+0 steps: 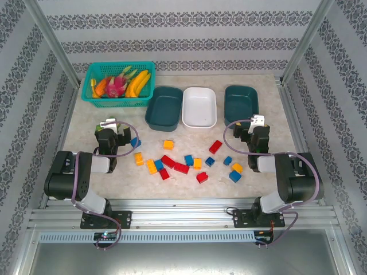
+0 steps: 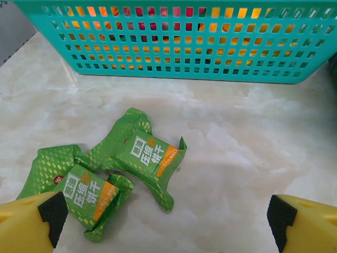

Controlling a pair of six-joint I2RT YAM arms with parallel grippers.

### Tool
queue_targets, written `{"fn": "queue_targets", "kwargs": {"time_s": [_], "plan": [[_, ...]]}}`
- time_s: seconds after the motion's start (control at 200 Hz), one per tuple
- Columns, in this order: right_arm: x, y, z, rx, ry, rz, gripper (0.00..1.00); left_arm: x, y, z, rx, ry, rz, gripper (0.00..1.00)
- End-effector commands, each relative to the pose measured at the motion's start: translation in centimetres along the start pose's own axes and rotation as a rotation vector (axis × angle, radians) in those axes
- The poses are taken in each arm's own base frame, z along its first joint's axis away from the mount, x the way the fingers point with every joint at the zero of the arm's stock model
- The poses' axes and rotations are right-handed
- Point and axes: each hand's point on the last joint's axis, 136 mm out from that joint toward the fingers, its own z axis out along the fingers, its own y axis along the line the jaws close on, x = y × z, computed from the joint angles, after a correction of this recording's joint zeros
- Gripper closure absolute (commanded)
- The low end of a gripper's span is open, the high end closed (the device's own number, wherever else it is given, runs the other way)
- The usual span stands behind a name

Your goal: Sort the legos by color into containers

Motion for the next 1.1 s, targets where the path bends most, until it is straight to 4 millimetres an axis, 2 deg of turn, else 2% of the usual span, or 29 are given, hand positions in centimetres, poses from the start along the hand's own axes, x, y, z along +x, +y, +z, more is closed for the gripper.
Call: {"fn": "queue_targets", "kwargs": {"time_s": [0.0, 0.61, 0.719, 0.794, 0.889, 1.094], "plan": [[-0.8, 0.1, -0.1, -0.004, -0.034, 0.002, 0.02, -0.6, -0.2, 0.1, 0.013, -0.023, 0.013, 0.0], [-0.9, 0.1, -0.1, -0.005, -0.035, 0.002, 0.02, -0.6, -0.2, 0.1, 0.013, -0.022, 0.013, 0.0], [-0.9, 0.0, -0.2, -0.003, -0.038, 0.003, 0.02, -1.3, -0.4, -0.3, 0.026, -0.025, 0.018, 0.0], [-2.3, -0.6, -0.8, 0.04, -0.069, 0.017, 0.02, -2.9, -0.2, -1.3, -0.009, -0.018, 0.037, 0.0], [-4.3, -1.9, -2.6, 0.142, -0.05, 0.016, 0.02, -6.2, 0.5, -3.6, -0.073, -0.086, 0.019, 0.0], [-14.4, -2.2, -7.9, 0.238, -0.208, -0.012, 0.02, -12.9, -0.8, -8.5, -0.067, -0.183, -0.008, 0.0]]}}
